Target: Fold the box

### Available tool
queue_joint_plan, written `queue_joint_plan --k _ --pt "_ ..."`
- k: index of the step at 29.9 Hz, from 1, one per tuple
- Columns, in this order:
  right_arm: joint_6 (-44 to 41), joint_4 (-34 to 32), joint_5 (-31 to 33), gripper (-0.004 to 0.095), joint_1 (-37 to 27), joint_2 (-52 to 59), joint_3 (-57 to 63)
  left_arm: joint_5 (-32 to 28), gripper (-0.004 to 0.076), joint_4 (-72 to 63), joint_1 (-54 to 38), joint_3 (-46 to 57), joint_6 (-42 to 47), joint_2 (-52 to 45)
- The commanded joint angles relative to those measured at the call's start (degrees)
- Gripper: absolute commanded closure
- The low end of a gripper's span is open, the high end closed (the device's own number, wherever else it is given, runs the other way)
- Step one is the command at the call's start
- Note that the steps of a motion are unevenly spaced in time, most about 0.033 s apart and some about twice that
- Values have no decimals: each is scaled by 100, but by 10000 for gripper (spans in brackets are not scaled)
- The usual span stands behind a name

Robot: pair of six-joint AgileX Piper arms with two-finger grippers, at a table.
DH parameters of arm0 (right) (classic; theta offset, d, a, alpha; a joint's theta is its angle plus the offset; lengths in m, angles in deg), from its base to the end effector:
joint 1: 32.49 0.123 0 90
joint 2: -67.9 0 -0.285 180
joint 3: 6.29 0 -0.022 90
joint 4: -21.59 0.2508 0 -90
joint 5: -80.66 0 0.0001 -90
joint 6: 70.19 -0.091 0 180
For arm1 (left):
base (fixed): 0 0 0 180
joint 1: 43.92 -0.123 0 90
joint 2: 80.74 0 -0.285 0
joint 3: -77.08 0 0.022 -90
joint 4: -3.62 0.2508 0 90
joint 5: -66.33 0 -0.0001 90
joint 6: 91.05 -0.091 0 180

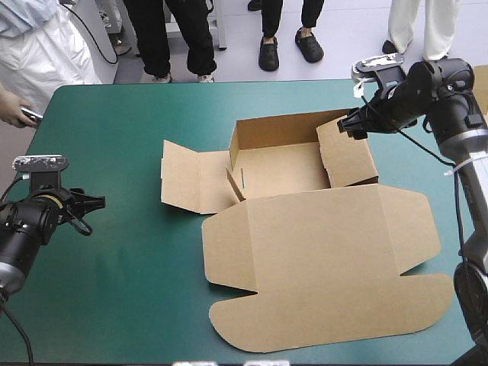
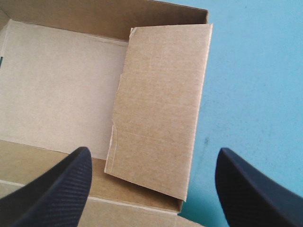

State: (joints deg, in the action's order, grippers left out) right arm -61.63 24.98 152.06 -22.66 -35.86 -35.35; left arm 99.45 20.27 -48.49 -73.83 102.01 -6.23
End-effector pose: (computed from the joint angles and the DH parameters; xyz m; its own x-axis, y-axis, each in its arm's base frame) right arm 0.3485 0.0656 0.4118 -0.7844 -0.2678 -0.5595 -0.3060 0.9517 -0.0265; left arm 0.2337 0.0330 0.2958 -0.7155 -0.0399 -0.6975 -0.1754 0.9766 0.1241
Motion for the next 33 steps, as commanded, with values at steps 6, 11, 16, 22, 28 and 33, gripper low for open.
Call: queue_joint_plan --k 6,11,16,22,28,33 --pt "122 -377 -111 112 11 -70 -97 -283 380 4 10 -146 25 -137" --pt "121 -339 -437 10 1 -497 -97 -283 380 -25 10 -146 25 -137" --pt "-129 -411 -573 5 -11 -1038 -144 -259 380 -33 10 -146 21 -137" --pt "-205 -479 -673 6 -11 -1620 -273 -259 380 -33 10 -146 21 -137" --pt "-481 -639 -813 14 -11 -1980 -275 -259 380 -22 10 -146 8 -137" --pt "-659 -753 -913 246 -11 -2023 -275 -259 380 -34 10 -146 8 -137"
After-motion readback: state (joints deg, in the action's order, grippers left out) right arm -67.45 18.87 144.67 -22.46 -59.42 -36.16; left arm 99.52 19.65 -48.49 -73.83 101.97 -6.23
